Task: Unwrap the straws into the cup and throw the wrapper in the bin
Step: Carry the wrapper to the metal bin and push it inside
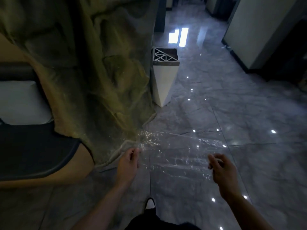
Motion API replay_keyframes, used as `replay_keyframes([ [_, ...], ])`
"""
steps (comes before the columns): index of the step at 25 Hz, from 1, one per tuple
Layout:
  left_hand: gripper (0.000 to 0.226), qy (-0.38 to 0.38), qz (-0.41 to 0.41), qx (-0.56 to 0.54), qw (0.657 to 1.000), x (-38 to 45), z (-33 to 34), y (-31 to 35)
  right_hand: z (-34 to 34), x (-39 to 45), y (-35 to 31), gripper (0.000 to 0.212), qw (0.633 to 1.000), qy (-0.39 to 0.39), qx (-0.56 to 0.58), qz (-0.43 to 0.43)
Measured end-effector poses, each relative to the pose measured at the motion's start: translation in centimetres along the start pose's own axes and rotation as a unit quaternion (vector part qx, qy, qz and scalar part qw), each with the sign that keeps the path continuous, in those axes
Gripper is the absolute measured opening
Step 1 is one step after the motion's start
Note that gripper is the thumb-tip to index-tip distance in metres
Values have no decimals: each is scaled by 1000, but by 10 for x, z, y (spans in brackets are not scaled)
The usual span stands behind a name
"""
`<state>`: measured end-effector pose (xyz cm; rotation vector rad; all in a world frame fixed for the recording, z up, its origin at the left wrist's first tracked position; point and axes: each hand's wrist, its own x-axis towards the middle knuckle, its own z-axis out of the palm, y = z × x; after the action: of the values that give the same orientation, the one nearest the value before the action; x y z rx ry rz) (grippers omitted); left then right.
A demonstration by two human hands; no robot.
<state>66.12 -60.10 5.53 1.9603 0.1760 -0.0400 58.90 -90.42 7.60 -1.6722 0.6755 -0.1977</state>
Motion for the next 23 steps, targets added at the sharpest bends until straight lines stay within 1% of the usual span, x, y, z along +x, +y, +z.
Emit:
replay_keyframes([
  [3, 23, -16, 43, 58, 997, 31, 0, 1, 10, 20, -8, 10, 1000, 17, -9, -4],
  [6, 20, -26, 53, 61, 996, 59, 10, 3, 14, 42, -11, 6, 999, 25, -22, -2],
  [8, 22, -56, 32, 46, 997, 75, 23, 7, 11, 58, -11, 5, 999, 30, -19, 3],
  [10, 25, -95, -19, 3, 995, 94, 41, 14, 3, 79, -10, 3, 1000, 24, 1, 18],
  [12, 28, -114, -66, -45, 990, 113, 60, 23, -8, 102, -10, 5, 999, 9, 9, 32],
  [13, 29, -119, -74, -58, 988, 123, 71, 30, -13, 115, -11, 7, 999, 2, 7, 36],
  [17, 34, -123, -46, -42, 990, 157, 125, 62, -45, 174, -21, 7, 999, -23, -5, 32],
  [19, 29, -120, -43, -25, 992, 172, 153, 83, -63, 204, -28, 7, 999, -37, 1, 37],
  [23, 19, -100, -62, -52, 992, 193, 207, 119, -110, 264, -41, 12, 995, -73, 22, 57],
])
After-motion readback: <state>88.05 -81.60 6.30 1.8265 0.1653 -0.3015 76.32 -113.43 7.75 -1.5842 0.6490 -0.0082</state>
